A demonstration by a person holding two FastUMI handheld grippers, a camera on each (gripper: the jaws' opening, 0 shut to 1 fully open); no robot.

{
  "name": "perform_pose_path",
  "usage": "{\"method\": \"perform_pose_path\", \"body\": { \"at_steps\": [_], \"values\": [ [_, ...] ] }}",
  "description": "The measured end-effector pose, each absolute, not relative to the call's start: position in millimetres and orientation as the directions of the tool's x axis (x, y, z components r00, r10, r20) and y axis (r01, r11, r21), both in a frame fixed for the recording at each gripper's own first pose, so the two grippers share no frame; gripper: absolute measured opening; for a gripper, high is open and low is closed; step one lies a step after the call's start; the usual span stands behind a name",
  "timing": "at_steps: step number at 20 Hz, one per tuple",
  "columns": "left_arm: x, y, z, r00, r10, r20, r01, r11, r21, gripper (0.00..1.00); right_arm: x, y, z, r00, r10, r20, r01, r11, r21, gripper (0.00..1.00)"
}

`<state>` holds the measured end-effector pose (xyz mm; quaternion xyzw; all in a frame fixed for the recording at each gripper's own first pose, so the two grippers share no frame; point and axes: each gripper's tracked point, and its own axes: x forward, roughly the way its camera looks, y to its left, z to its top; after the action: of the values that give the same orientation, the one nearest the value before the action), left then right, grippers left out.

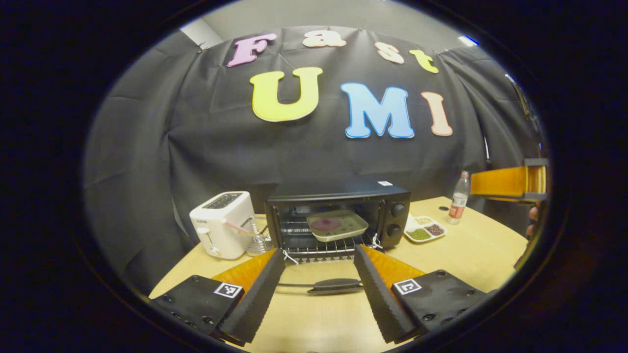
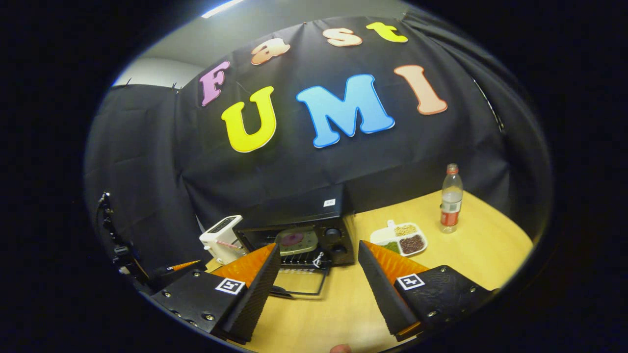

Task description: Open the electric oven with the left hand, put the food in, and close the electric oven.

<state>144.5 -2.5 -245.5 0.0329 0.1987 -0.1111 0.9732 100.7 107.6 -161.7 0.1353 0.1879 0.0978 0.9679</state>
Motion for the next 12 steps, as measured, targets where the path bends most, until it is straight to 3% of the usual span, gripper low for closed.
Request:
{"method": "perform_pose_path", "body": {
  "at_steps": [1,2,3,8,9,12],
  "values": [
    [143,-8,-256,0.886,-0.210,-0.414,0.237,0.971,0.016,1.00,95,96,-161,0.917,0.212,-0.338,-0.126,0.957,0.260,0.97],
    [142,-13,-268,0.874,-0.218,-0.435,0.245,0.970,0.007,0.96,89,84,-160,0.923,0.187,-0.338,-0.117,0.969,0.217,0.96],
    [141,-18,-279,0.861,-0.225,-0.456,0.252,0.968,-0.003,1.00,84,71,-159,0.929,0.158,-0.335,-0.105,0.980,0.170,0.97],
    [144,-31,-326,0.813,-0.223,-0.538,0.260,0.965,-0.007,0.96,60,25,-135,0.962,0.061,-0.268,-0.071,0.997,-0.029,0.96],
    [145,-34,-336,0.802,-0.226,-0.553,0.265,0.964,-0.010,1.00,56,17,-132,0.965,0.037,-0.259,-0.054,0.997,-0.059,0.97],
    [147,-39,-361,0.772,-0.219,-0.597,0.267,0.964,-0.008,0.96,48,6,-129,0.963,0.001,-0.270,-0.021,0.997,-0.071,0.96]
  ]
}}
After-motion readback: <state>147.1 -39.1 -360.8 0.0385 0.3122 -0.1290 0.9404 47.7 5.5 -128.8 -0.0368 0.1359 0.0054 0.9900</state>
